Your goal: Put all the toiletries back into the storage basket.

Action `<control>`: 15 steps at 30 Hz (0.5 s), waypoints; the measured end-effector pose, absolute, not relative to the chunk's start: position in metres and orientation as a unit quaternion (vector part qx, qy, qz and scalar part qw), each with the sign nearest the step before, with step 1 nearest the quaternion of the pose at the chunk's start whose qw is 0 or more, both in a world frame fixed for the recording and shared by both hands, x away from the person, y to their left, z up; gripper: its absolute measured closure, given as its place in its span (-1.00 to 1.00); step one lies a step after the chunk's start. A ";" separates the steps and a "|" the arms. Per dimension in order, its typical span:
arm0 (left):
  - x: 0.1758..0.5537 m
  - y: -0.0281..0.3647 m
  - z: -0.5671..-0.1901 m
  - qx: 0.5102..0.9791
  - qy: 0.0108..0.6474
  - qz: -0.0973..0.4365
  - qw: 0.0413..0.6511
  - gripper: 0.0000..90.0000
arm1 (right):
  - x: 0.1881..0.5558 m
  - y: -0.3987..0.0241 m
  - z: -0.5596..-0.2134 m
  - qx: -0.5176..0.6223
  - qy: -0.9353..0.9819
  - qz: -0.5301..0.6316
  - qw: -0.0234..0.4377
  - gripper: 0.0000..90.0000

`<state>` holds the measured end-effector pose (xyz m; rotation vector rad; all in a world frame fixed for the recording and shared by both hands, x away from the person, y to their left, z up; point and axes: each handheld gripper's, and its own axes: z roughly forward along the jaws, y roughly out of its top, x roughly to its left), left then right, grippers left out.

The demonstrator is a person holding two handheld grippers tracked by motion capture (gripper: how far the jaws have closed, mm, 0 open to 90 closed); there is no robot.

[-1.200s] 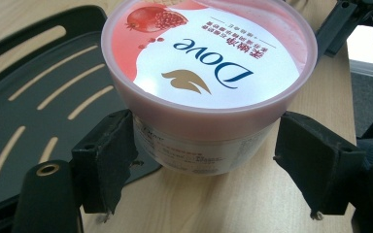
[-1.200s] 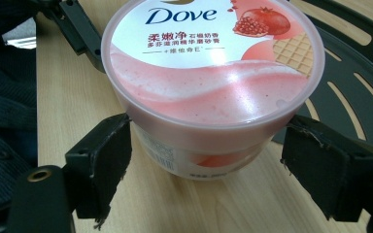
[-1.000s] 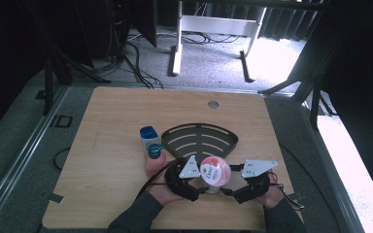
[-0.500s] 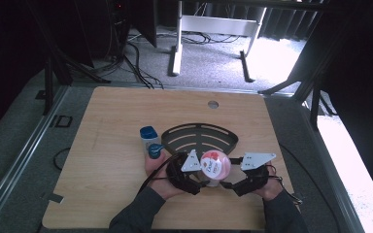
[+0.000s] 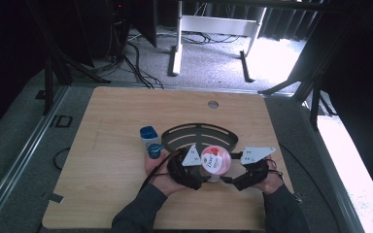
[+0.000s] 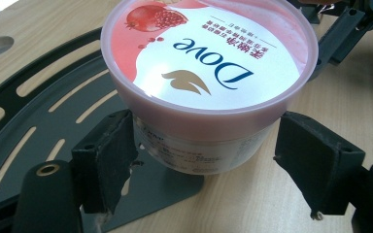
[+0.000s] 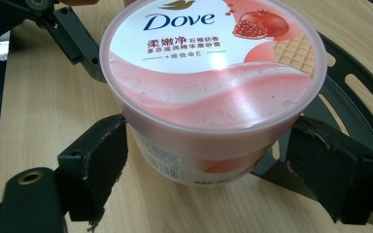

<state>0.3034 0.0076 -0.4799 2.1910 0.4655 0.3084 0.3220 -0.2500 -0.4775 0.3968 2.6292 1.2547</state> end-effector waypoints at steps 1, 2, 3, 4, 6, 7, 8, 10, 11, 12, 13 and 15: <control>0.304 0.007 -0.480 0.877 0.186 0.124 0.426 -0.49 | 0.323 -0.250 -0.477 0.135 0.890 0.425 0.101 -0.66; 0.305 0.007 -0.480 0.876 0.188 0.124 0.426 -0.49 | 0.324 -0.250 -0.477 0.135 0.890 0.425 0.099 -0.67; 0.306 0.006 -0.480 0.877 0.188 0.125 0.425 -0.49 | 0.325 -0.250 -0.477 0.137 0.890 0.424 0.100 -0.68; 0.306 0.006 -0.480 0.876 0.190 0.126 0.425 -0.49 | 0.325 -0.250 -0.477 0.137 0.890 0.424 0.102 -0.68; 0.308 0.004 -0.479 0.877 0.192 0.127 0.423 -0.50 | 0.327 -0.250 -0.477 0.138 0.890 0.423 0.102 -0.69; 0.308 0.004 -0.479 0.877 0.193 0.128 0.421 -0.50 | 0.328 -0.250 -0.477 0.139 0.889 0.423 0.102 -0.69; 0.309 0.003 -0.478 0.877 0.193 0.129 0.421 -0.50 | 0.329 -0.251 -0.477 0.140 0.889 0.423 0.102 -0.69; 0.311 0.003 -0.478 0.877 0.194 0.129 0.421 -0.50 | 0.331 -0.251 -0.477 0.141 0.889 0.424 0.102 -0.69; 0.312 0.003 -0.477 0.877 0.195 0.129 0.421 -0.50 | 0.332 -0.251 -0.477 0.142 0.889 0.424 0.102 -0.69; 0.313 0.002 -0.477 0.876 0.196 0.127 0.421 -0.50 | 0.333 -0.251 -0.476 0.142 0.888 0.425 0.103 -0.69; 0.314 0.002 -0.476 0.877 0.196 0.127 0.419 -0.50 | 0.334 -0.252 -0.476 0.142 0.888 0.425 0.102 -0.69; 0.316 0.001 -0.476 0.876 0.199 0.127 0.420 -0.50 | 0.336 -0.252 -0.474 0.140 0.889 0.423 0.105 -0.69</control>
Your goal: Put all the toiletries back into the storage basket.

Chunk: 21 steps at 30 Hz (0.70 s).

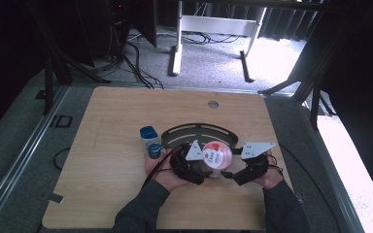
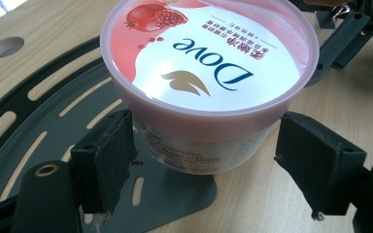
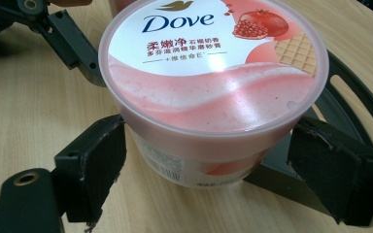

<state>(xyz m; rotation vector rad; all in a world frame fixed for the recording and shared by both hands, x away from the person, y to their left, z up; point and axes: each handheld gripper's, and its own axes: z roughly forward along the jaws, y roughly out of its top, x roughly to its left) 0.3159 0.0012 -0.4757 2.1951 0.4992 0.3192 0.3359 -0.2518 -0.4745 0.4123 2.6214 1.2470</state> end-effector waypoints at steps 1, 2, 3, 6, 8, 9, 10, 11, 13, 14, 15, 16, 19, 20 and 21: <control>0.317 0.001 -0.475 0.875 0.201 0.128 0.421 -0.50 | 0.337 -0.252 -0.474 0.141 0.889 0.423 0.104 -0.69; 0.317 0.001 -0.475 0.874 0.202 0.128 0.423 -0.50 | 0.338 -0.252 -0.473 0.141 0.889 0.422 0.105 -0.69; 0.318 0.001 -0.475 0.873 0.204 0.127 0.424 -0.50 | 0.339 -0.252 -0.473 0.141 0.889 0.422 0.105 -0.69; 0.320 0.000 -0.475 0.873 0.207 0.129 0.422 -0.51 | 0.342 -0.252 -0.472 0.140 0.890 0.421 0.106 -0.69; 0.321 0.000 -0.476 0.872 0.211 0.131 0.422 -0.52 | 0.344 -0.251 -0.472 0.140 0.891 0.418 0.104 -0.69; 0.322 0.000 -0.476 0.873 0.211 0.132 0.420 -0.52 | 0.345 -0.251 -0.472 0.141 0.892 0.418 0.104 -0.69; 0.322 0.000 -0.476 0.873 0.211 0.132 0.420 -0.53 | 0.345 -0.251 -0.472 0.141 0.892 0.418 0.104 -0.69; 0.323 -0.001 -0.477 0.872 0.215 0.132 0.420 -0.53 | 0.347 -0.250 -0.472 0.142 0.892 0.416 0.105 -0.69; 0.325 -0.001 -0.477 0.870 0.218 0.132 0.422 -0.54 | 0.348 -0.249 -0.472 0.142 0.892 0.417 0.105 -0.69; 0.325 -0.001 -0.477 0.870 0.218 0.132 0.422 -0.54 | 0.349 -0.249 -0.472 0.142 0.891 0.417 0.106 -0.69; 0.326 -0.001 -0.477 0.869 0.219 0.134 0.422 -0.55 | 0.350 -0.249 -0.472 0.142 0.891 0.417 0.105 -0.69; 0.326 -0.002 -0.477 0.869 0.221 0.135 0.423 -0.55 | 0.351 -0.249 -0.472 0.143 0.891 0.417 0.105 -0.69; 0.327 -0.003 -0.476 0.867 0.224 0.138 0.423 -0.55 | 0.352 -0.250 -0.471 0.143 0.891 0.417 0.105 -0.69; 0.328 -0.003 -0.475 0.867 0.224 0.139 0.423 -0.55 | 0.353 -0.250 -0.471 0.144 0.891 0.418 0.105 -0.69; 0.329 -0.004 -0.475 0.867 0.226 0.140 0.422 -0.55 | 0.356 -0.251 -0.471 0.146 0.890 0.419 0.104 -0.69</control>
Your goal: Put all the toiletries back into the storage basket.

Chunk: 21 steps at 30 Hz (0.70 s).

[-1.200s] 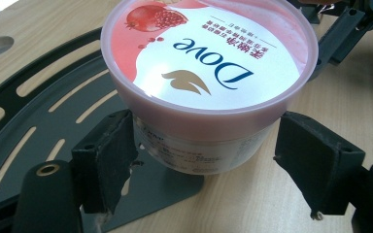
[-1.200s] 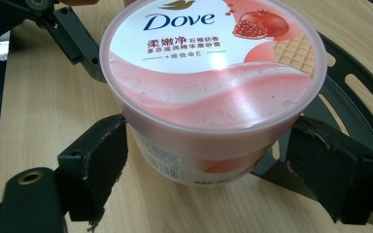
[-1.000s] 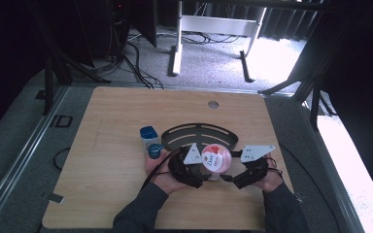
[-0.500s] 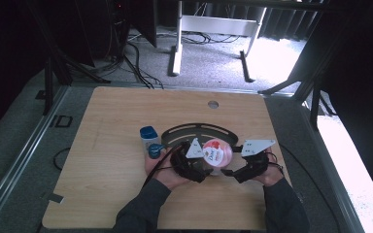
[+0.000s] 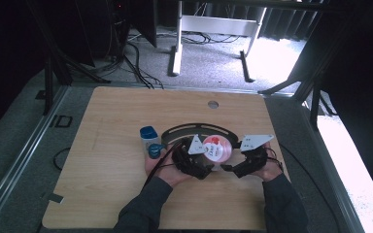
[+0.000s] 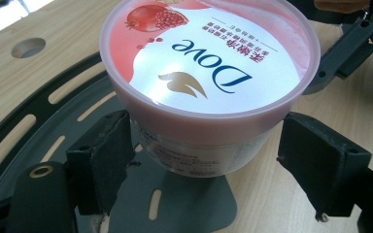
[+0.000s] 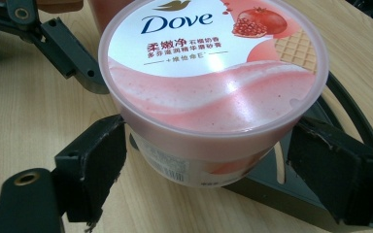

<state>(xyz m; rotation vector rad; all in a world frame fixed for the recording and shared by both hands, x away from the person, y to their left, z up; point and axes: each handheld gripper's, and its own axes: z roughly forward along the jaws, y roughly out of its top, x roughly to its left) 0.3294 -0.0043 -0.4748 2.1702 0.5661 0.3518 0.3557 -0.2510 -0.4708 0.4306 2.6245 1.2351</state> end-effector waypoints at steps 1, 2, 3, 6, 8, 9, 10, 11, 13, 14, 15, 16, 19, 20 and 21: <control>0.330 -0.005 -0.474 0.866 0.228 0.141 0.421 -0.55 | 0.357 -0.251 -0.471 0.146 0.890 0.419 0.105 -0.69; 0.330 -0.006 -0.474 0.867 0.227 0.143 0.420 -0.55 | 0.357 -0.252 -0.471 0.146 0.890 0.418 0.105 -0.69; 0.331 -0.007 -0.474 0.867 0.228 0.144 0.419 -0.55 | 0.358 -0.252 -0.470 0.148 0.891 0.418 0.104 -0.69; 0.333 -0.009 -0.474 0.866 0.230 0.146 0.419 -0.55 | 0.361 -0.253 -0.470 0.148 0.891 0.416 0.103 -0.69; 0.334 -0.009 -0.475 0.865 0.232 0.145 0.420 -0.55 | 0.363 -0.254 -0.470 0.149 0.891 0.416 0.104 -0.69; 0.335 -0.010 -0.475 0.864 0.234 0.144 0.421 -0.55 | 0.363 -0.254 -0.470 0.150 0.891 0.415 0.104 -0.69; 0.336 -0.010 -0.475 0.865 0.234 0.144 0.420 -0.55 | 0.364 -0.254 -0.470 0.151 0.891 0.415 0.104 -0.69; 0.337 -0.010 -0.475 0.865 0.235 0.145 0.419 -0.55 | 0.365 -0.254 -0.470 0.150 0.892 0.414 0.103 -0.68; 0.338 -0.012 -0.475 0.865 0.237 0.144 0.417 -0.55 | 0.367 -0.254 -0.471 0.152 0.892 0.413 0.103 -0.68; 0.340 -0.012 -0.475 0.866 0.236 0.146 0.416 -0.55 | 0.368 -0.255 -0.471 0.153 0.892 0.413 0.102 -0.69; 0.340 -0.012 -0.475 0.866 0.236 0.146 0.416 -0.55 | 0.368 -0.255 -0.471 0.153 0.892 0.413 0.102 -0.69; 0.341 -0.014 -0.475 0.867 0.237 0.148 0.413 -0.55 | 0.370 -0.256 -0.472 0.155 0.892 0.412 0.103 -0.68; 0.343 -0.015 -0.475 0.866 0.238 0.148 0.413 -0.55 | 0.373 -0.257 -0.472 0.159 0.892 0.411 0.101 -0.68; 0.345 -0.017 -0.475 0.866 0.239 0.150 0.413 -0.55 | 0.374 -0.257 -0.471 0.159 0.892 0.411 0.101 -0.68; 0.345 -0.017 -0.475 0.866 0.239 0.150 0.413 -0.55 | 0.375 -0.258 -0.471 0.159 0.893 0.410 0.101 -0.68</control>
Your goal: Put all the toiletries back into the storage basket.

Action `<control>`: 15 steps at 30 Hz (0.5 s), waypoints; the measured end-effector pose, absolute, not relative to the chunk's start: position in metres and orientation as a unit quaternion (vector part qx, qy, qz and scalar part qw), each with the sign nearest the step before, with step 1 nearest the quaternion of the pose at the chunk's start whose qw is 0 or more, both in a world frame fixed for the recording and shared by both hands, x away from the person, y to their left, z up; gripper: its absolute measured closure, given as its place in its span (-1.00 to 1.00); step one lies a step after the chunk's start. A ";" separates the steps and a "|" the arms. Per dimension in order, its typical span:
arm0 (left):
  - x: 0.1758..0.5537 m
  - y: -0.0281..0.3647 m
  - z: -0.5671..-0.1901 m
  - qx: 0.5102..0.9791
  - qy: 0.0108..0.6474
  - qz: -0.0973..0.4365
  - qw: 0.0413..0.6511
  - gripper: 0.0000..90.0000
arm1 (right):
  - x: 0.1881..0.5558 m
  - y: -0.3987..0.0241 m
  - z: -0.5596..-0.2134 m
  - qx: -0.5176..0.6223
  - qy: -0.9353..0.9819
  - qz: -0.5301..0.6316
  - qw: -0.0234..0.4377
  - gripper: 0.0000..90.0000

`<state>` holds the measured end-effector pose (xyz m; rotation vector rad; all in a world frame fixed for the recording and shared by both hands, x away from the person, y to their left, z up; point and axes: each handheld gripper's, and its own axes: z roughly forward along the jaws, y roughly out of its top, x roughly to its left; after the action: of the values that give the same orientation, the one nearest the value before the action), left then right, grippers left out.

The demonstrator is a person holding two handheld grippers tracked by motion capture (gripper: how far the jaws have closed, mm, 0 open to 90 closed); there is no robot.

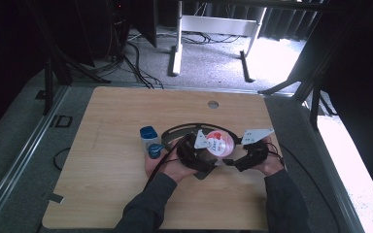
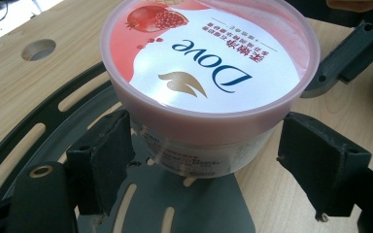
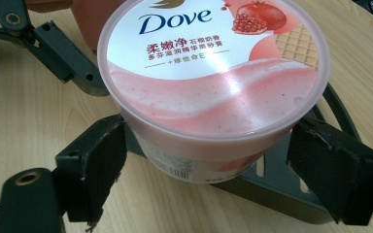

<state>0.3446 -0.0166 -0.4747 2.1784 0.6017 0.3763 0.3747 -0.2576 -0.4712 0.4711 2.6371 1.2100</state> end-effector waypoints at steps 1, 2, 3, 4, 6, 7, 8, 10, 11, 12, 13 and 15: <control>0.346 -0.018 -0.474 0.866 0.239 0.151 0.411 -0.55 | 0.375 -0.258 -0.471 0.160 0.893 0.409 0.101 -0.68; 0.346 -0.018 -0.474 0.866 0.239 0.151 0.411 -0.55 | 0.375 -0.258 -0.471 0.160 0.893 0.409 0.101 -0.68; 0.348 -0.018 -0.475 0.866 0.240 0.150 0.411 -0.55 | 0.377 -0.259 -0.471 0.162 0.893 0.408 0.100 -0.68; 0.349 -0.019 -0.475 0.865 0.242 0.149 0.413 -0.55 | 0.378 -0.259 -0.471 0.162 0.893 0.408 0.101 -0.68; 0.350 -0.019 -0.476 0.866 0.242 0.148 0.413 -0.55 | 0.380 -0.259 -0.472 0.164 0.892 0.408 0.101 -0.68; 0.352 -0.020 -0.477 0.865 0.244 0.150 0.412 -0.55 | 0.380 -0.259 -0.472 0.164 0.893 0.407 0.102 -0.68; 0.352 -0.020 -0.477 0.865 0.244 0.150 0.412 -0.55 | 0.380 -0.259 -0.472 0.164 0.893 0.407 0.102 -0.68; 0.353 -0.021 -0.477 0.866 0.245 0.154 0.408 -0.55 | 0.382 -0.258 -0.472 0.165 0.895 0.402 0.103 -0.68; 0.353 -0.021 -0.477 0.866 0.245 0.154 0.408 -0.55 | 0.383 -0.258 -0.473 0.164 0.895 0.402 0.103 -0.68; 0.355 -0.022 -0.478 0.865 0.249 0.154 0.407 -0.55 | 0.386 -0.258 -0.474 0.166 0.895 0.401 0.102 -0.68; 0.356 -0.022 -0.479 0.866 0.248 0.155 0.406 -0.55 | 0.386 -0.259 -0.474 0.167 0.895 0.401 0.102 -0.68; 0.357 -0.023 -0.479 0.865 0.250 0.154 0.406 -0.55 | 0.387 -0.259 -0.475 0.168 0.894 0.401 0.102 -0.68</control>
<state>0.3570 -0.0226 -0.4788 2.1826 0.6301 0.3896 0.3872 -0.2587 -0.4747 0.4969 2.6406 1.1849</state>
